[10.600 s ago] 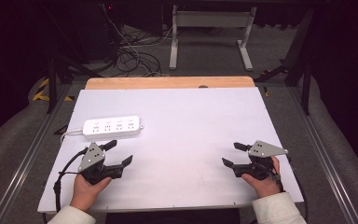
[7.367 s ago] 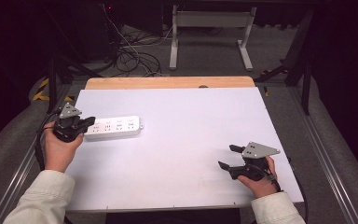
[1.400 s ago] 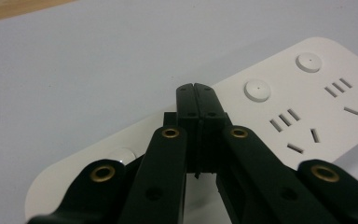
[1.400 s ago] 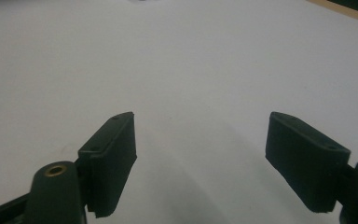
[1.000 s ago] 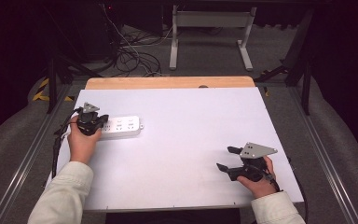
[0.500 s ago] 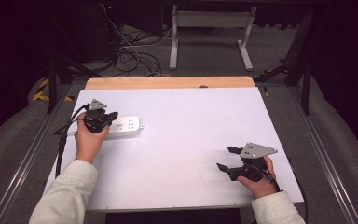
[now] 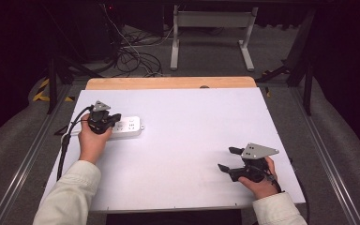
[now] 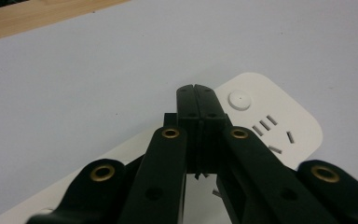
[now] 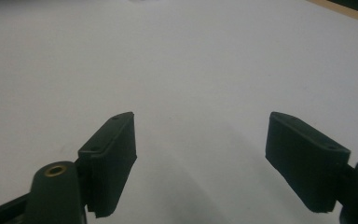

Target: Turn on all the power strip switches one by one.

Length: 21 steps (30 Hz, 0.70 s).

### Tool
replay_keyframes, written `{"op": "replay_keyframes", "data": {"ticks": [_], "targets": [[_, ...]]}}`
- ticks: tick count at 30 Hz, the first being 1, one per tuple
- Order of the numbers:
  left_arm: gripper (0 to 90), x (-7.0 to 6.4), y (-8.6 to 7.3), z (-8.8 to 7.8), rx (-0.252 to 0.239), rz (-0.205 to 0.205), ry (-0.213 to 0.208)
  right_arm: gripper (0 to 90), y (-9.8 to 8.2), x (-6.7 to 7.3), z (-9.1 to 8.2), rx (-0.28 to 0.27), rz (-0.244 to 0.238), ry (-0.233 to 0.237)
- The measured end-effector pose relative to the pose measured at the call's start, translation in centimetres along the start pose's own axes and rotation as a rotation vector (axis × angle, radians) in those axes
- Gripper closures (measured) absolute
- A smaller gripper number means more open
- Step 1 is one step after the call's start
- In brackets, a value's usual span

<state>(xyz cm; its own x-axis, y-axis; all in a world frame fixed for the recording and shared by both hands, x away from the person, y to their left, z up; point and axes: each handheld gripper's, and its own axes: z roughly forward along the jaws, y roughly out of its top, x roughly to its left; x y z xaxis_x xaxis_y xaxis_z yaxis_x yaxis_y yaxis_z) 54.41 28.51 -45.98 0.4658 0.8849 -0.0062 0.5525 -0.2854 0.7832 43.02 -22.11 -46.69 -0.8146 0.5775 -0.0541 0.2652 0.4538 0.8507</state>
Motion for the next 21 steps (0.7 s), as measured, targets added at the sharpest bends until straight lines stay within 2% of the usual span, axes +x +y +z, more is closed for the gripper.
{"op": "replay_keyframes", "data": {"ticks": [10, 21], "targets": [[89.9, -0.16, -0.22, 0.51, 0.018, 0.005, 0.005, 25.0, 0.00, -0.01, 0.03, 0.001, 0.001, 0.000], [89.8, -0.17, -0.39, 0.56, 0.009, 0.014, 0.013, 25.0, -0.01, 0.01, 0.04, 0.004, 0.002, -0.001]]}}
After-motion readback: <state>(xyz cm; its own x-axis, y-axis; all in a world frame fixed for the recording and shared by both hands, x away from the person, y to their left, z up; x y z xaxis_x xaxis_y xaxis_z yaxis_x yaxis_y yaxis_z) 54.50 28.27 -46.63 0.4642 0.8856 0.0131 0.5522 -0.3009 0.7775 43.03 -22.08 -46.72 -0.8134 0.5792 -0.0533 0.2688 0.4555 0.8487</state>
